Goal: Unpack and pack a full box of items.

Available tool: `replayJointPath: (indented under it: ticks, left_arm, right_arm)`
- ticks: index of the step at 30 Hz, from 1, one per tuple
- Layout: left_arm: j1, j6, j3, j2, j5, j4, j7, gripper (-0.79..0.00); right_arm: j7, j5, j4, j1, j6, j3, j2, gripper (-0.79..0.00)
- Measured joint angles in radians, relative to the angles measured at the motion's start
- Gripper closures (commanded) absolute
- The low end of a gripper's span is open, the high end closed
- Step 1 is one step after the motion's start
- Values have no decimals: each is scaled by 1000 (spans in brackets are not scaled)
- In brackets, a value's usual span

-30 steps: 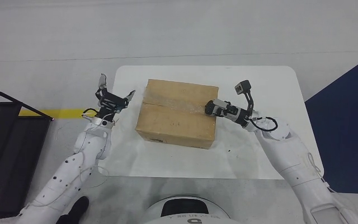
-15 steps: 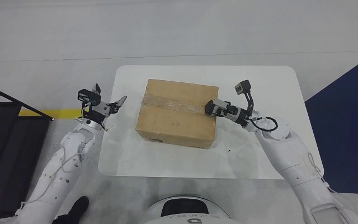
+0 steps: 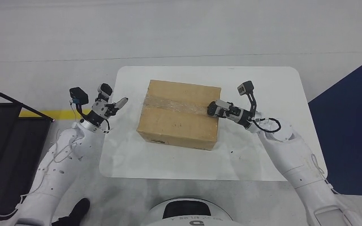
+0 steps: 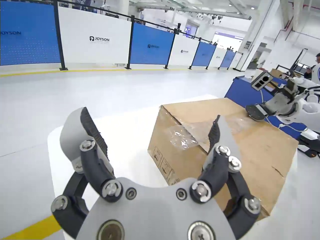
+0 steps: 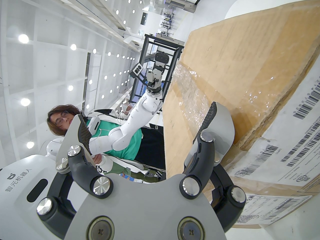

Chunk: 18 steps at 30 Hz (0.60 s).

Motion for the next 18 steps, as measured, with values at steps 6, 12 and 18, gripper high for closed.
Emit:
replayJointPath:
  ticks: [6, 12, 18]
  left_arm:
    - [-42, -261, 71, -7, -291, 78, -315, -613]
    - [-136, -315, 151, 10, -1094, 143, -829, -486]
    - [-174, -282, 133, 26, -1511, 179, -1168, -606]
  right_arm:
    - [0, 0, 0, 0, 0, 0, 0, -785]
    - [0, 0, 0, 0, 0, 0, 0, -785]
    - [0, 0, 0, 0, 0, 0, 0, -785]
